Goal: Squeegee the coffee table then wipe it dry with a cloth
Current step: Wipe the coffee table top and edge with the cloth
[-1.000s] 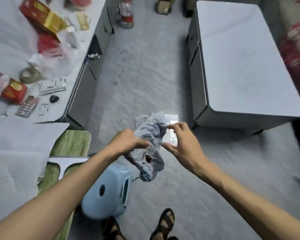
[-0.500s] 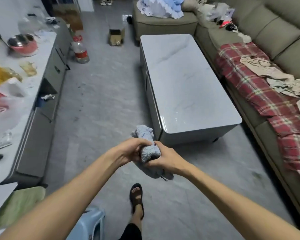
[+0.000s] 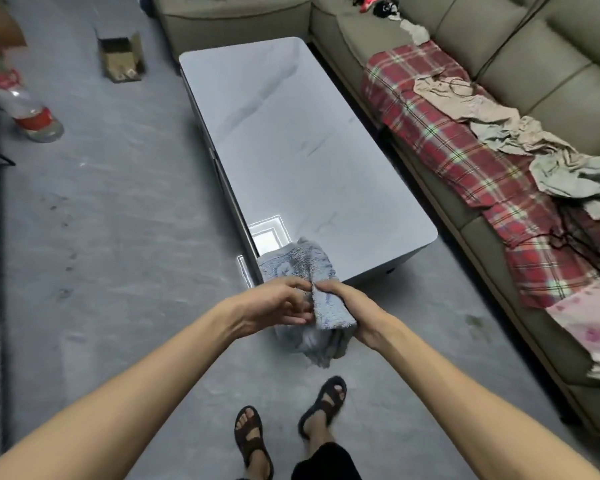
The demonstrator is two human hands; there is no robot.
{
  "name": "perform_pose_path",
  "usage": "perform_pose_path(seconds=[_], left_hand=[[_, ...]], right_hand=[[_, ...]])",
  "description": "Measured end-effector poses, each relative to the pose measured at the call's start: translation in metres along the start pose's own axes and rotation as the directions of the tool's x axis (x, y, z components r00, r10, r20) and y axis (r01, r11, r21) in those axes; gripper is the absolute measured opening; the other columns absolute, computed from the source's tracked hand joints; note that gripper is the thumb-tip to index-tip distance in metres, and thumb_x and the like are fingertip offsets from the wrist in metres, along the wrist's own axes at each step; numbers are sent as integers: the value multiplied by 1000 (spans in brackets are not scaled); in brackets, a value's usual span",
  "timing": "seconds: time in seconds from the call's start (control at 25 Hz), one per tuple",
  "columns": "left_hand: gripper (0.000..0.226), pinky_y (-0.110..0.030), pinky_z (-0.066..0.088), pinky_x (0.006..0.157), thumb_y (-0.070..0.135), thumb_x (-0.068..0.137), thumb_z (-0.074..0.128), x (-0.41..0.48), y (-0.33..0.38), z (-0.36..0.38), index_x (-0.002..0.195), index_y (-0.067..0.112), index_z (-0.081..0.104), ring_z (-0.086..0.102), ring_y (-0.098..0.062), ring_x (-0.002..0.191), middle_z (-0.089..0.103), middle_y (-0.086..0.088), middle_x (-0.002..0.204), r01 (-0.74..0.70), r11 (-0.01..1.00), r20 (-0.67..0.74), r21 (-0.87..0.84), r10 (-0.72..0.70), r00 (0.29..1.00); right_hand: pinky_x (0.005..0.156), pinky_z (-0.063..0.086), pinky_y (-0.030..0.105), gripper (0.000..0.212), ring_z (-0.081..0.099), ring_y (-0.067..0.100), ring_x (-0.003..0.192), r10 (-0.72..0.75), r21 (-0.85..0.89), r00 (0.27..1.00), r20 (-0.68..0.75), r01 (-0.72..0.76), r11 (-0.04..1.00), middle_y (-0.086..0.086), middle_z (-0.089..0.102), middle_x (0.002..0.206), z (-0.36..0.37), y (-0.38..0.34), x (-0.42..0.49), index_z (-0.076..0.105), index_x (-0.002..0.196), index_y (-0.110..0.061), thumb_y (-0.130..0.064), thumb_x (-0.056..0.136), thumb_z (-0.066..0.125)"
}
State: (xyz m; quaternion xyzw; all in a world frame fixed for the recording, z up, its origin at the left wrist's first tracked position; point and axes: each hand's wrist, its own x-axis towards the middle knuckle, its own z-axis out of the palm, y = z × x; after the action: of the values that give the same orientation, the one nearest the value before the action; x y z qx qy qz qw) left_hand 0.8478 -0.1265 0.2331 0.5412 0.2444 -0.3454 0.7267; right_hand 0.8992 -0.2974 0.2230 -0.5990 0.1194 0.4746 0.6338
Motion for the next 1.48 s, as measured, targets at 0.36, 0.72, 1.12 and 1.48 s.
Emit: perform_pose_path(seconds=[0.36, 0.72, 1.12, 1.48], left_hand=[[27, -24, 53, 74, 9, 86, 58, 185, 32, -2, 112, 15, 60, 67, -19, 85, 71, -13, 111, 54, 998, -335, 43, -37, 941], [31, -28, 45, 68, 19, 86, 53, 363, 37, -49, 115, 30, 55, 60, -11, 85, 57, 13, 93, 123, 905, -580, 408, 153, 801], [43, -41, 42, 89, 26, 87, 58, 450, -33, -199, 125, 12, 44, 49, -31, 116, 47, -8, 129, 277, 706, -692, 652, 405, 598], [41, -49, 45, 94, 32, 95, 46, 448, -57, -227, 130, 12, 38, 50, -34, 123, 47, -9, 137, 275, 644, -623, 714, 405, 670]], right_hand=[[56, 39, 30, 17, 53, 21, 62, -30, -261, 924, -382, -77, 962, 4, 59, 67, -134, -33, 155, 56, 66, -14, -25, 78, 62], [104, 39, 49, 47, 44, 33, 123, -605, -844, 639, -474, -135, 519, 15, 48, 130, -351, -120, 337, 57, 94, 2, -37, 67, 64], [116, 23, 40, 91, 28, 22, 143, -529, -788, 759, -378, 36, 615, 3, 34, 156, -338, -28, 474, 29, 152, -18, -52, 69, 46], [118, 22, 46, 75, 23, 21, 146, -549, -740, 733, -402, 93, 666, -1, 36, 156, -292, -4, 484, 35, 150, -23, -36, 78, 50]])
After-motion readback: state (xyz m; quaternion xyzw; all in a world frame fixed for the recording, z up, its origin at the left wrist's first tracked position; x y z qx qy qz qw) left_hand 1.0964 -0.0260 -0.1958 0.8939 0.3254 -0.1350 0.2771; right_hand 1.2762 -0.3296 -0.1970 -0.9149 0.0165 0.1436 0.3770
